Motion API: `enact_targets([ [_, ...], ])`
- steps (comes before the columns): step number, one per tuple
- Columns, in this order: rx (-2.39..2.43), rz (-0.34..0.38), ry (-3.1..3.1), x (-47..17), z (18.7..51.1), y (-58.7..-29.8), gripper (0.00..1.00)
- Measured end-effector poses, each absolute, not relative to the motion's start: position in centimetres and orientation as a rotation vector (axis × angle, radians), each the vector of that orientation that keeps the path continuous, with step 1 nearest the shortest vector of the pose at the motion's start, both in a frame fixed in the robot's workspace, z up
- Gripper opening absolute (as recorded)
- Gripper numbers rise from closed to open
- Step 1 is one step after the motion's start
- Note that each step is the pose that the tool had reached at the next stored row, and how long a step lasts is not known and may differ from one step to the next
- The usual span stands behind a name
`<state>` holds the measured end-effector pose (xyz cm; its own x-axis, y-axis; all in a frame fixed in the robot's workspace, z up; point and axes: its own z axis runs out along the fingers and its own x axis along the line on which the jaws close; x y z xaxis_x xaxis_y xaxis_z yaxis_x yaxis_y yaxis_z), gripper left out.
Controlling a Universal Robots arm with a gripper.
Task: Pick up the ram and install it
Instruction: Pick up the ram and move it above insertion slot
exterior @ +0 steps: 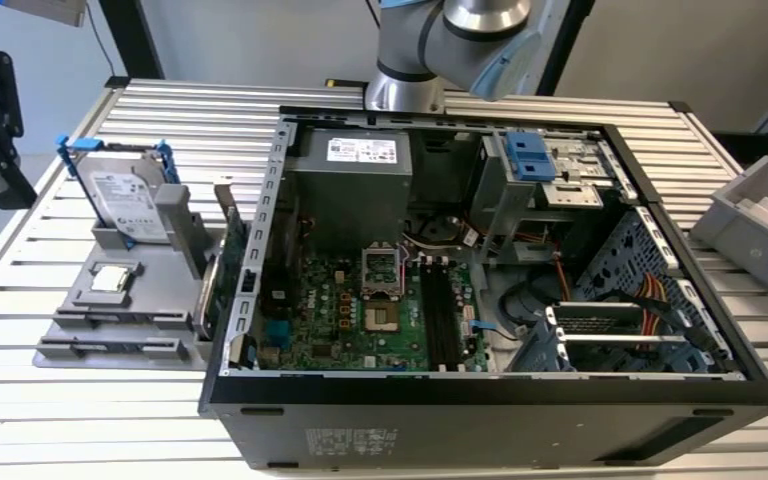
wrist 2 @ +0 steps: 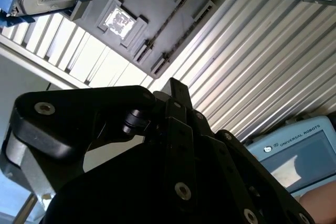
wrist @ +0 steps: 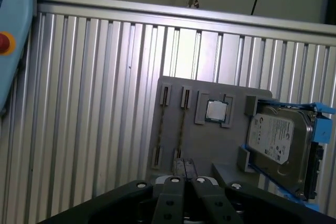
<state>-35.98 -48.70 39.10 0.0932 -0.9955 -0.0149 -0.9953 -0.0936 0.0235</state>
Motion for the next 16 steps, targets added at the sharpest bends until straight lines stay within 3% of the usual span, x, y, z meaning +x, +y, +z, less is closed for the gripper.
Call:
enact_targets([
  [1, 2.317, -0.042, -2.110, -35.98, 39.10, -48.70, 0.00],
  [2, 2.317, -0.042, -2.110, -35.98, 39.10, -48.70, 1.00],
  [16, 2.310, -0.042, -2.118, -35.98, 39.04, -48.70, 1.00],
])
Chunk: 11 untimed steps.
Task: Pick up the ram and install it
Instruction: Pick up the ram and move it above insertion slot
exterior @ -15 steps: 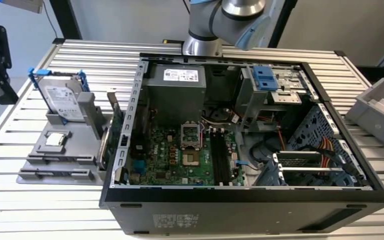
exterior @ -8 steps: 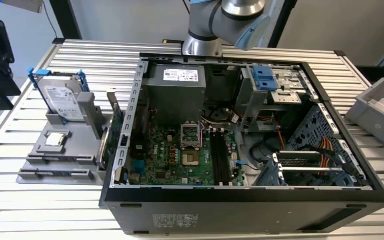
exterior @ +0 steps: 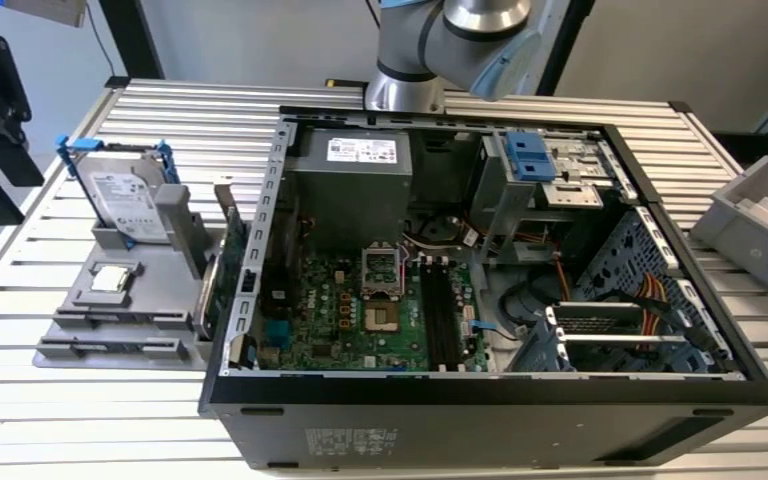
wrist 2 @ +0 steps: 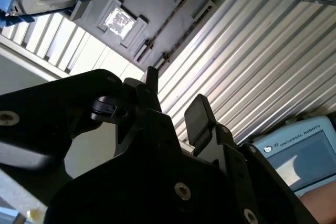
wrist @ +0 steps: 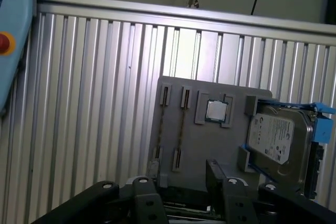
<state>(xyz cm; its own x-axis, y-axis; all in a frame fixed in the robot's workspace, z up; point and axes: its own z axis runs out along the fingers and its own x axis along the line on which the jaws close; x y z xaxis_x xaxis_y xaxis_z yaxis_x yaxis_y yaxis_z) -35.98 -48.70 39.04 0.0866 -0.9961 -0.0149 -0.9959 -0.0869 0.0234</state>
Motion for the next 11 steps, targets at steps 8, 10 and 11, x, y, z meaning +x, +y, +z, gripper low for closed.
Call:
enact_targets([
  [8, 2.282, -0.042, -2.148, -35.98, 38.50, -48.70, 1.00],
  [10, 2.282, -0.042, -2.149, -35.98, 38.34, -48.70, 1.00],
  [11, 2.282, -0.042, -2.149, -35.98, 38.26, -48.70, 1.00],
])
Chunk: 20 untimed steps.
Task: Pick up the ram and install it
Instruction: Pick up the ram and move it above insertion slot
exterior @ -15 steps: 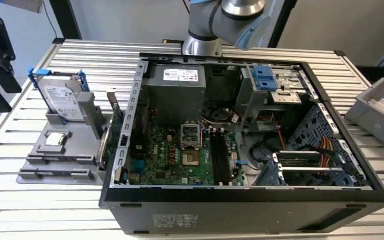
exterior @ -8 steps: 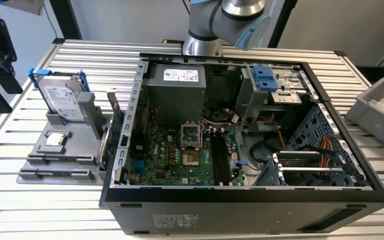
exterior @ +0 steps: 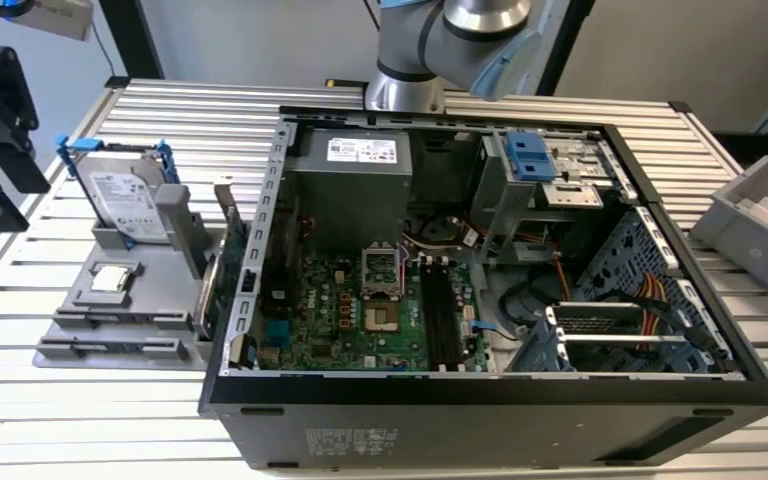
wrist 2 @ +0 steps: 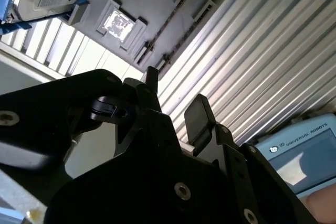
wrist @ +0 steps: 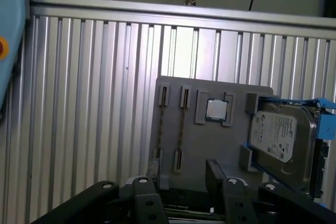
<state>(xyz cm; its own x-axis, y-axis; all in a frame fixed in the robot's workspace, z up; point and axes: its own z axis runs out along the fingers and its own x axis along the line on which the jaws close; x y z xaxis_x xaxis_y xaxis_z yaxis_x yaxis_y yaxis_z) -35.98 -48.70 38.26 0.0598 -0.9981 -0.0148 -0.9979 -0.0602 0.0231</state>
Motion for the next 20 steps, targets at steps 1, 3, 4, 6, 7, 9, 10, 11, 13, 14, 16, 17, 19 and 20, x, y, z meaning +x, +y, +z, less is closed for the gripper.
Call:
enact_targets([
  [1, 2.282, -0.041, -2.149, -36.0, 38.2, -48.7, 1.00],
  [3, 2.281, -0.041, -2.151, -36.0, 38.0, -48.7, 1.00],
  [4, 2.281, -0.040, -2.152, -36.0, 37.9, -48.7, 1.00],
  [6, 2.282, -0.035, -2.154, -36.0, 37.8, -48.7, 1.00],
  [7, 2.283, -0.031, -2.157, -36.1, 37.7, -48.7, 1.00],
  [9, 2.284, -0.027, -2.161, -36.1, 37.5, -48.7, 1.00],
  [10, 2.280, -0.027, -2.165, -36.1, 37.5, -48.7, 1.00],
  [11, 2.273, -0.027, -2.172, -36.1, 37.4, -48.7, 1.00],
  [13, 2.258, -0.027, -2.188, -36.2, 37.3, -48.7, 1.00],
  [14, 2.251, -0.027, -2.195, -36.2, 37.3, -48.7, 1.00],
  [16, 2.246, -0.027, -2.200, -36.2, 37.1, -48.7, 1.00],
  [17, 2.246, -0.027, -2.201, -36.2, 37.0, -48.7, 1.00],
  [19, 2.244, -0.027, -2.202, -36.3, 36.9, -48.7, 1.00],
  [20, 2.244, -0.027, -2.202, -36.3, 36.8, -48.7, 1.00],
])
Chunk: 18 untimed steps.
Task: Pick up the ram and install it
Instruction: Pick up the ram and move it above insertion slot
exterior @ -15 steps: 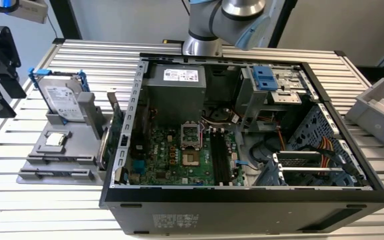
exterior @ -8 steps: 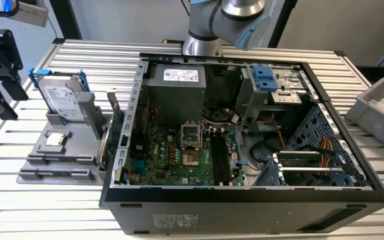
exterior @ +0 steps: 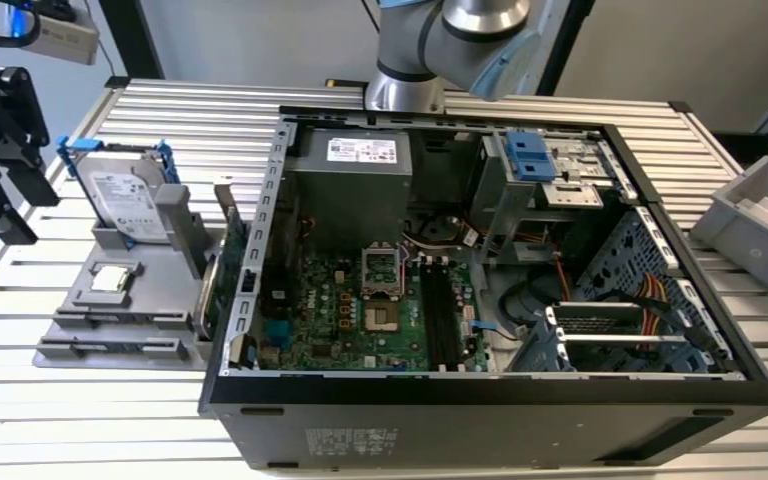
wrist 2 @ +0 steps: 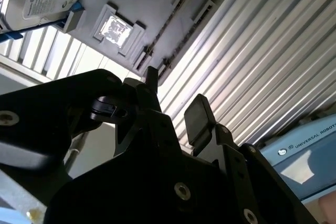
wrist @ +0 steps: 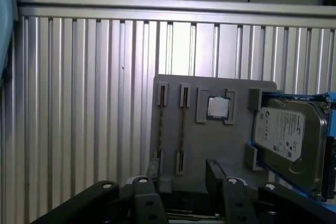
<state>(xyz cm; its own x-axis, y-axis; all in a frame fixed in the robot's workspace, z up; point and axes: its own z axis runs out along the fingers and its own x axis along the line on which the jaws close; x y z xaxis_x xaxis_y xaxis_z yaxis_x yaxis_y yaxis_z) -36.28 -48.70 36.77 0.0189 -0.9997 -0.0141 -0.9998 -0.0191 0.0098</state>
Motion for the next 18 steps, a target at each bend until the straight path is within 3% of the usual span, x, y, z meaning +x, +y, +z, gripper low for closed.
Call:
enact_targets([
  [18, -2.236, 0.026, 2.202, -36.3, 35.0, -48.7, 1.00],
])
